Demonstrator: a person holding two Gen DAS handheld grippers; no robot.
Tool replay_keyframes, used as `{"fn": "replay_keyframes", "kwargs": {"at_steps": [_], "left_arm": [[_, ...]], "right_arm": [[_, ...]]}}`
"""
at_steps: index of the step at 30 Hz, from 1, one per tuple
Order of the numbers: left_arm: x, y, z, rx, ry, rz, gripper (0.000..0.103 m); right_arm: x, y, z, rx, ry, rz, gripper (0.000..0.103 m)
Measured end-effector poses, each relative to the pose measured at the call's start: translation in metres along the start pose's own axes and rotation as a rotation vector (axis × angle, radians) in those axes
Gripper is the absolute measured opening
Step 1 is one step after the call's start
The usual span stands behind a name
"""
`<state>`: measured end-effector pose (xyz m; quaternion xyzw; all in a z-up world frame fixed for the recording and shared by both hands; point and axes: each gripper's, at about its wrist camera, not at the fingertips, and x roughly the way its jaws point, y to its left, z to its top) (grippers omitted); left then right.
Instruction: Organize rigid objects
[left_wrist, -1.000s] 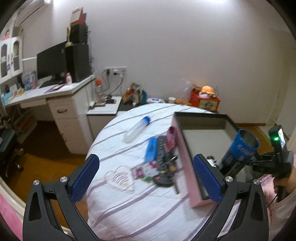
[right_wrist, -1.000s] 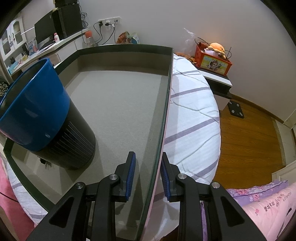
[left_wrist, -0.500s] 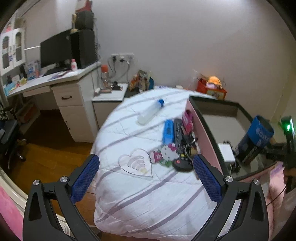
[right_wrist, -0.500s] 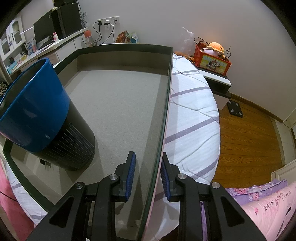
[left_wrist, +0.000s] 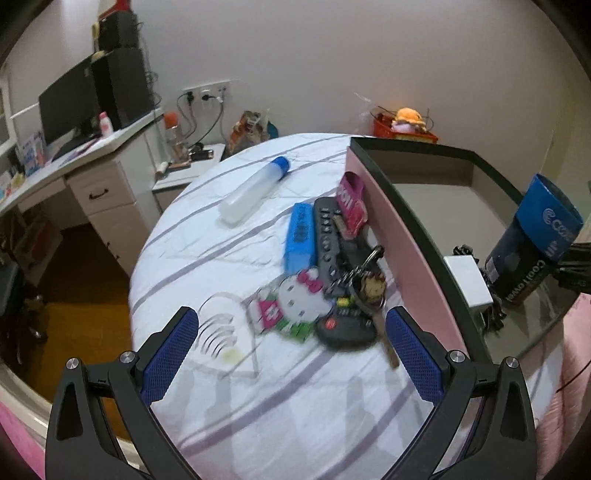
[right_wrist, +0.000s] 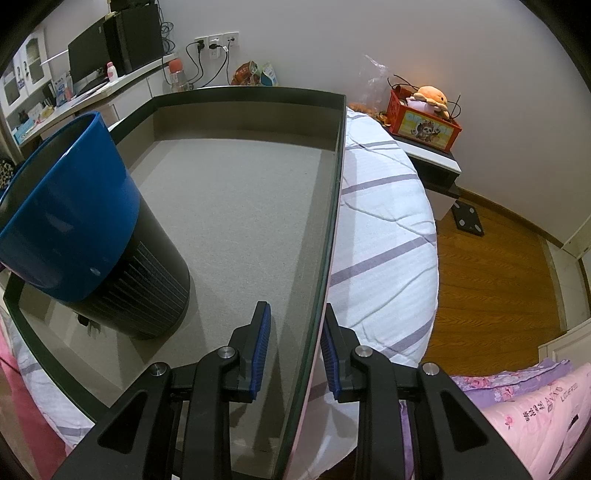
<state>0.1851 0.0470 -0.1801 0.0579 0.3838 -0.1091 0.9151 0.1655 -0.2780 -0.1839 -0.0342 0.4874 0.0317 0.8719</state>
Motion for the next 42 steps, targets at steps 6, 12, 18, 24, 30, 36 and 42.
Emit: {"fn": "replay_keyframes", "kwargs": {"at_steps": [6,12,18,24,30,36,42], "left_arm": [[0.019,-0.011,0.018,0.049,-0.007,-0.013,0.102],[0.035,-0.006,0.030,0.020,0.015,-0.131,0.085],[0.039,-0.011,0.031,0.035,0.042,-0.198,0.049],[0.035,-0.026,0.031,0.100,0.051,-0.233,0.026],[0.028,-0.025,0.029,0.098,0.056,-0.211,0.025],[0.013,-0.016,0.019,0.060,0.079,-0.210,0.024],[-0.002,-0.007,0.005,0.073,0.088,-0.193,0.019]], "right_arm": [[0.000,0.001,0.000,-0.007,0.001,-0.004,0.028],[0.000,0.002,0.000,-0.011,0.000,-0.006,0.029],[-0.001,0.003,0.001,-0.014,0.001,-0.005,0.029],[-0.001,0.003,0.001,-0.013,0.000,-0.004,0.029],[-0.002,0.002,0.000,-0.010,0.000,0.002,0.029],[-0.001,0.001,0.000,-0.008,0.000,0.004,0.029],[-0.001,0.001,0.000,-0.006,-0.001,0.005,0.029]]}}
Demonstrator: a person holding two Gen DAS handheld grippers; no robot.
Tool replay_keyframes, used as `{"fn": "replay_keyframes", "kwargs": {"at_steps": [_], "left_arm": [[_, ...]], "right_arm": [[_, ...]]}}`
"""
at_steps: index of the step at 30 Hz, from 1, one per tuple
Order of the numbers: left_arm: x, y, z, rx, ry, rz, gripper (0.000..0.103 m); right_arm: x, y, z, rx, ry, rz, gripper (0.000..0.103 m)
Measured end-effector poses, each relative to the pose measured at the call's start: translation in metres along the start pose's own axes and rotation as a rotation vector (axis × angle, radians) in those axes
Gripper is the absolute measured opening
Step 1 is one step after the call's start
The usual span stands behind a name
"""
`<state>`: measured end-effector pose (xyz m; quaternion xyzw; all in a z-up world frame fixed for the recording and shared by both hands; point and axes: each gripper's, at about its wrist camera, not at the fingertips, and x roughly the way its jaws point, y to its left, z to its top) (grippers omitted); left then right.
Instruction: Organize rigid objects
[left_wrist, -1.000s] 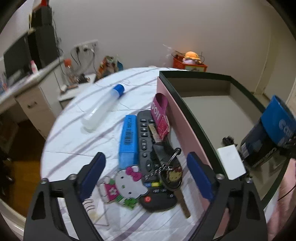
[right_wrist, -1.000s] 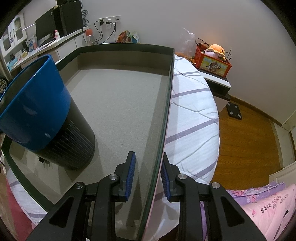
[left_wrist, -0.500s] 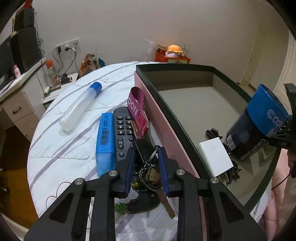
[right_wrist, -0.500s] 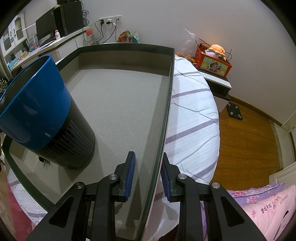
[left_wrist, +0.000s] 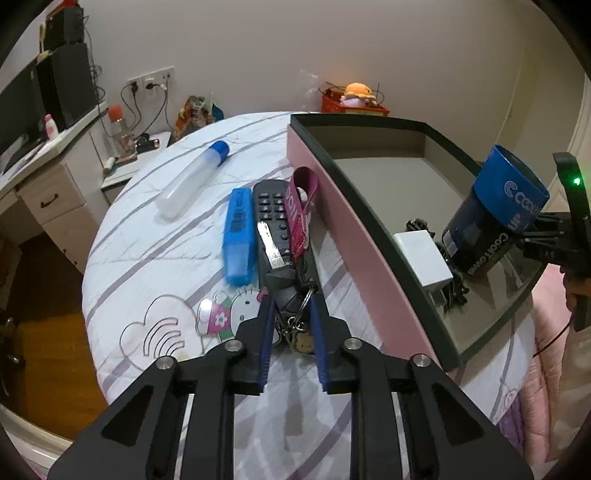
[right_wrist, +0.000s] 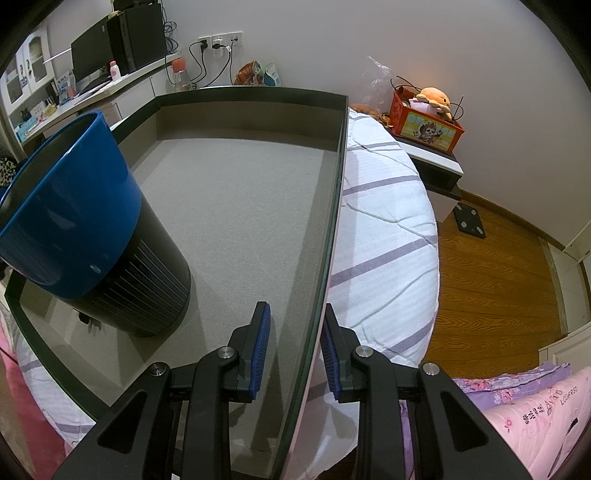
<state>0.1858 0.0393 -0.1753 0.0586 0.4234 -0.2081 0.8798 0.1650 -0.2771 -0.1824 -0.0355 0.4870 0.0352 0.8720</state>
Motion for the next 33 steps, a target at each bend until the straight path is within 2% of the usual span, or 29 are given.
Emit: {"fn": "replay_keyframes", "kwargs": {"at_steps": [4,5,6,7,8,13,14,18,27,33], "left_arm": [[0.004,0.002,0.003,-0.022,-0.016,0.011,0.021],[0.005,0.000,0.004,-0.018,-0.019,0.020,0.027],[0.006,-0.001,0.004,-0.011,-0.018,0.037,0.035],[0.007,-0.003,0.005,-0.010,-0.019,0.055,0.058],[0.010,-0.003,0.004,-0.013,-0.011,0.064,0.073],[0.017,-0.004,0.000,-0.027,0.000,0.071,0.070],[0.020,-0.002,-0.001,-0.034,0.010,0.080,0.059],[0.017,-0.005,-0.004,-0.009,-0.016,0.093,0.040],[-0.002,0.006,-0.010,-0.078,-0.048,0.077,0.039],[-0.034,0.009,-0.006,-0.115,-0.132,0.062,0.038]], "right_arm": [[0.000,-0.001,0.000,0.002,0.001,-0.002,0.029],[0.000,-0.001,0.000,0.004,0.001,0.000,0.029],[0.001,-0.002,0.000,0.005,0.002,0.001,0.029],[0.001,-0.002,0.001,0.005,0.002,0.000,0.029],[0.001,-0.003,0.001,0.004,0.002,0.001,0.029],[0.001,-0.002,0.001,0.007,0.002,0.004,0.029],[0.001,-0.002,0.001,0.006,0.002,0.002,0.029],[0.001,-0.002,0.001,0.007,0.002,0.003,0.029],[0.001,-0.002,0.001,0.008,0.002,0.006,0.029],[0.001,-0.003,0.000,0.009,0.001,0.007,0.029]]}}
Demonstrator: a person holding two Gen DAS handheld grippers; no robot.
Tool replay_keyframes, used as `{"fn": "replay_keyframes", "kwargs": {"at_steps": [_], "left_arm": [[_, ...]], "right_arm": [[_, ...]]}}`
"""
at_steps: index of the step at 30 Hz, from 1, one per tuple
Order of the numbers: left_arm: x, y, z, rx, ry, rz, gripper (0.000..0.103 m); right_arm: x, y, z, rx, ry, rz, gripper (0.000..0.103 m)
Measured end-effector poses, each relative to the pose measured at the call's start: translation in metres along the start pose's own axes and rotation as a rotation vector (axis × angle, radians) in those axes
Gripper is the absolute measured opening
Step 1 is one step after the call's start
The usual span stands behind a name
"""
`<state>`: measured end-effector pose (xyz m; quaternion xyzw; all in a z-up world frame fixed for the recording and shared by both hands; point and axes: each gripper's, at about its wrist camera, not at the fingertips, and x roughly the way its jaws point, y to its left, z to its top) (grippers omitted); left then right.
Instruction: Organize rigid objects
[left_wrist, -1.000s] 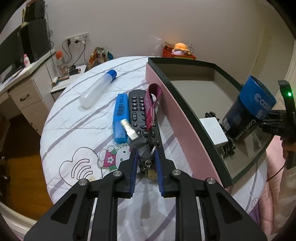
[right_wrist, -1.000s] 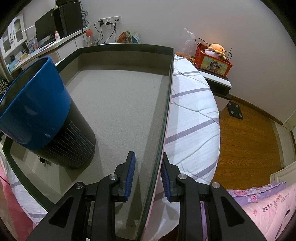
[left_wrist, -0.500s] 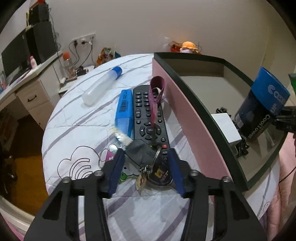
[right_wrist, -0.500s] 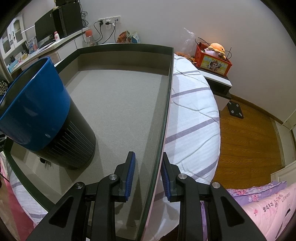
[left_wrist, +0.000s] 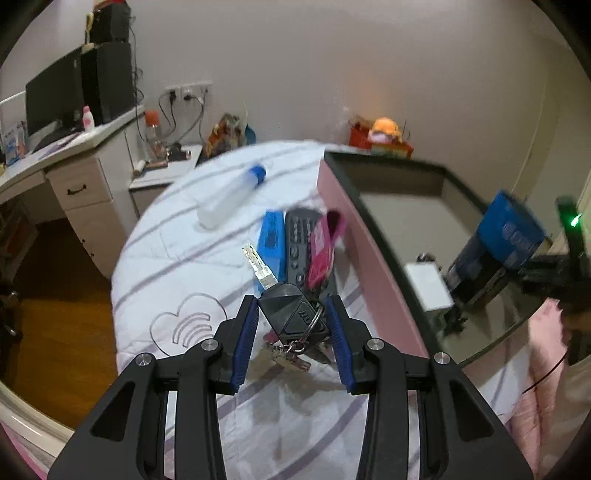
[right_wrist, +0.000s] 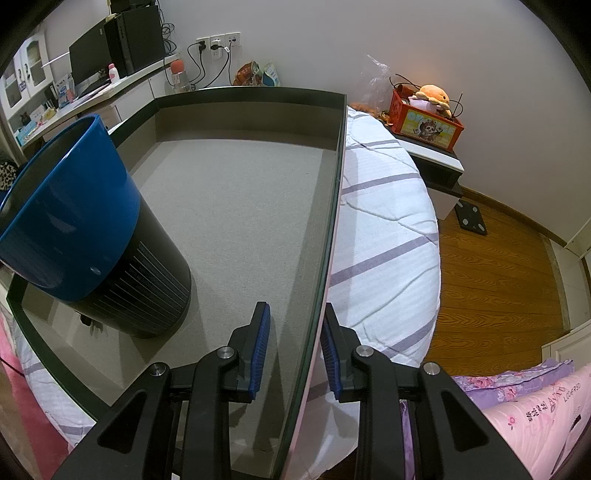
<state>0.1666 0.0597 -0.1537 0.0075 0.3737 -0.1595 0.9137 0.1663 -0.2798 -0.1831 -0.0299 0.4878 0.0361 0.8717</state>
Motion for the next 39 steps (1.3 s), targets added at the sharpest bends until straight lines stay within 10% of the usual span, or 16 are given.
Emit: {"fn": "replay_keyframes", "kwargs": {"at_steps": [19,26,39], "left_arm": [[-0.061,-0.053,0.061,0.095,-0.200,-0.039,0.039],[-0.060,-0.079,0.083,0.145,-0.229,-0.089,0.004],[-0.001,-0.082,0.073,0.123,-0.095,-0.119,0.003]], "right_arm": [[0.001,0.001,-0.002,0.000,-0.006,0.024,0.037],[0.001,0.000,-0.003,-0.003,-0.006,0.026,0.035],[0.002,-0.003,-0.003,-0.007,-0.010,0.037,0.035]]}}
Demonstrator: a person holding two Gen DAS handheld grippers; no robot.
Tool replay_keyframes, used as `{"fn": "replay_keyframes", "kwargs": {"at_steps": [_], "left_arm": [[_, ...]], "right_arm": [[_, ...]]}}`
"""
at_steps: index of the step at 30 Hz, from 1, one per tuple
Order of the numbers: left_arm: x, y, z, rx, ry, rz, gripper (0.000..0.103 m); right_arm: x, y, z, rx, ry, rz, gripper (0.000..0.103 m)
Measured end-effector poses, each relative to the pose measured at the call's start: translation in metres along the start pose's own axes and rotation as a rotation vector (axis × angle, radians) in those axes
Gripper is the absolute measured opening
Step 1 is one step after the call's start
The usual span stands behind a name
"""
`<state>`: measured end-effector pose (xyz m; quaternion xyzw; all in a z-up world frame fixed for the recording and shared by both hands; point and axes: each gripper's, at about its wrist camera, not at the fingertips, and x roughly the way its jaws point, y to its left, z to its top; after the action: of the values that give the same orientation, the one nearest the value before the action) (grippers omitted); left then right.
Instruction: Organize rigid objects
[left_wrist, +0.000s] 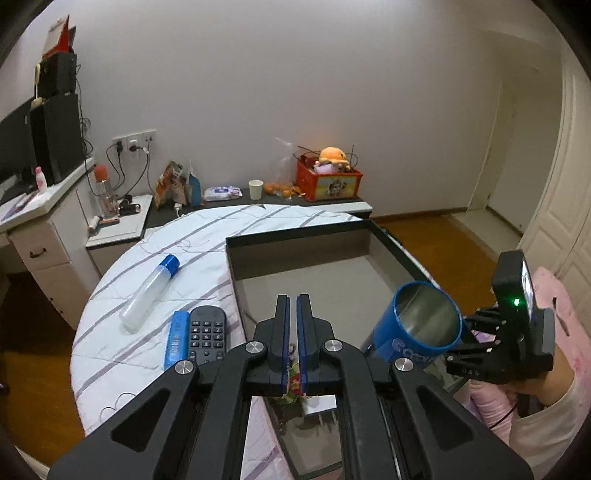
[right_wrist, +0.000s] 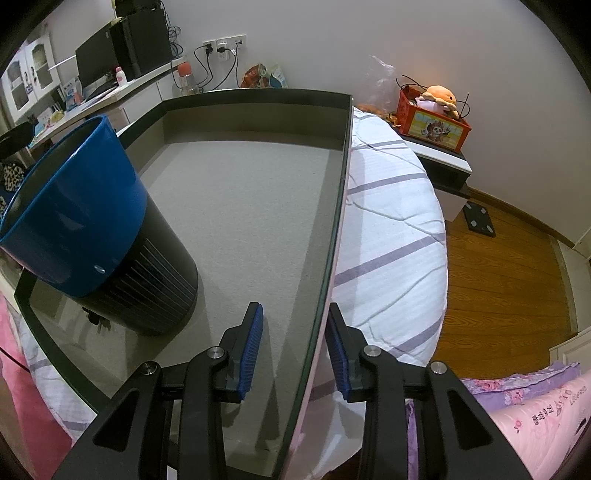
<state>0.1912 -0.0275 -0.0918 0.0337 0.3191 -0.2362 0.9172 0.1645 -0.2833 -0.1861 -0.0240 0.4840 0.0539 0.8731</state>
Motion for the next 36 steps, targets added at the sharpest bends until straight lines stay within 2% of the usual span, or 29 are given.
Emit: {"fn": "replay_keyframes", "kwargs": {"at_steps": [6,7,9,11,13,15,17,20,23,27,36], "left_arm": [[-0.017,0.012,-0.008,-0.027,-0.010,0.034,0.006],[-0.021,0.017,-0.010,-0.039,-0.011,0.046,0.013],[-0.028,0.027,-0.014,-0.056,-0.018,0.067,0.032],[-0.039,0.038,-0.019,-0.077,-0.046,0.101,0.071],[-0.049,0.047,-0.024,-0.099,-0.074,0.130,0.081],[-0.055,0.058,-0.031,-0.126,-0.071,0.118,0.082],[-0.057,0.069,-0.040,-0.151,-0.059,0.124,0.090],[-0.054,0.077,-0.054,-0.152,-0.031,0.151,0.094],[-0.051,0.078,-0.067,-0.136,-0.012,0.145,0.099],[-0.042,0.074,-0.082,-0.085,0.024,0.164,0.100],[-0.003,0.072,-0.098,-0.099,0.121,0.103,0.100]], "right_arm": [[0.000,0.000,0.000,0.004,-0.003,0.006,0.035],[0.000,0.000,0.000,0.004,-0.002,0.005,0.035],[0.000,0.000,0.000,0.002,-0.001,0.002,0.035],[0.000,0.001,0.000,0.002,0.001,0.001,0.035],[0.000,0.001,0.000,0.004,0.002,0.001,0.035],[0.000,0.002,0.000,0.003,0.004,-0.004,0.035],[0.000,0.003,0.000,0.004,0.006,-0.010,0.035],[0.000,0.004,0.000,0.005,0.008,-0.014,0.035],[-0.001,0.005,0.001,0.007,0.011,-0.017,0.035],[-0.001,0.006,0.001,0.008,0.015,-0.023,0.035],[-0.001,0.007,0.001,0.010,0.020,-0.031,0.035]]}}
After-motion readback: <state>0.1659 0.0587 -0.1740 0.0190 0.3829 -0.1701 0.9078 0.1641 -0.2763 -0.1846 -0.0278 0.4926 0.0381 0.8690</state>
